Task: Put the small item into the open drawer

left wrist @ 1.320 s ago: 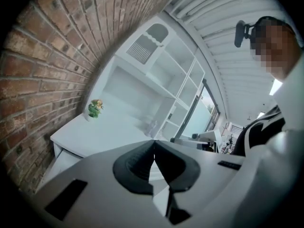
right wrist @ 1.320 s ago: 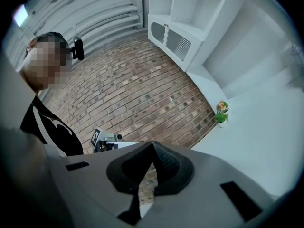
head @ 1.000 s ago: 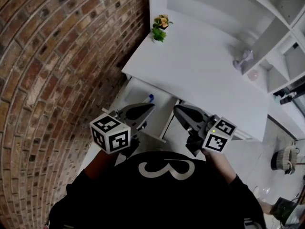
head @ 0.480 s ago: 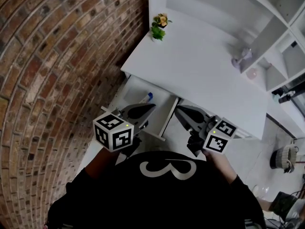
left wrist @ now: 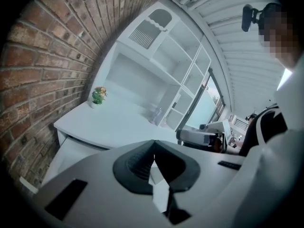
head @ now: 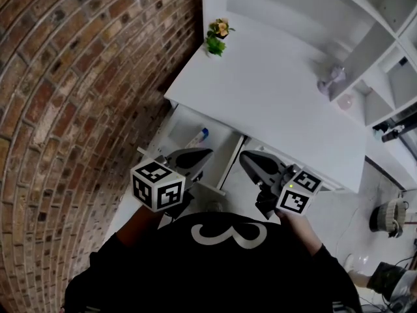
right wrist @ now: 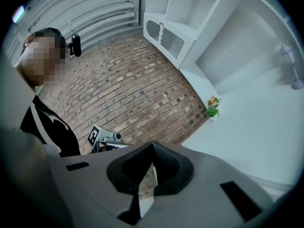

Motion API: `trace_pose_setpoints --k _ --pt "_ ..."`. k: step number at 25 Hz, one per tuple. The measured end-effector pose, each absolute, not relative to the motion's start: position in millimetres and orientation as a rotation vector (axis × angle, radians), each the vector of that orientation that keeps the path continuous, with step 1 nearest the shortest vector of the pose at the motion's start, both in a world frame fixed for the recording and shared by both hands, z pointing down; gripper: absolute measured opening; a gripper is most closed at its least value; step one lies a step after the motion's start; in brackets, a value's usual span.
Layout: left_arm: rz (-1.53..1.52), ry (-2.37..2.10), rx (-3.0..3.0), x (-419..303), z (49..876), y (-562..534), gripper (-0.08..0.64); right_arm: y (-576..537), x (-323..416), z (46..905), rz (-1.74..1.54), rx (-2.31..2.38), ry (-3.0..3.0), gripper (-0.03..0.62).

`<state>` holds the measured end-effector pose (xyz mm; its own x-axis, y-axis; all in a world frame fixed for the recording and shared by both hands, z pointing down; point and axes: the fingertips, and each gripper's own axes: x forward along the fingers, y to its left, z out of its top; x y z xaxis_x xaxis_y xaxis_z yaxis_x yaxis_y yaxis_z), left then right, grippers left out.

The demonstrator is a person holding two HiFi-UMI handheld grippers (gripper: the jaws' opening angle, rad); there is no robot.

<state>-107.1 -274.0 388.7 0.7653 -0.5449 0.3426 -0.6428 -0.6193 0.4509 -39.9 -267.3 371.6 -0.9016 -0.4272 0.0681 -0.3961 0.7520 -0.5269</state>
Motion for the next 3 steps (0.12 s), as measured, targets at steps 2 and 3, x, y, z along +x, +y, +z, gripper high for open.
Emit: trace_pose_setpoints --k 2,3 --pt "0.243 -0.892 2.39 -108.4 392.9 -275.3 0.005 -268.7 -40.5 374.7 -0.856 -0.674 2.886 0.009" --pt "0.249 -0.895 2.387 -109.1 394.9 -276.2 0.005 -269.6 -40.7 376.2 -0.859 -0.672 2.885 0.009"
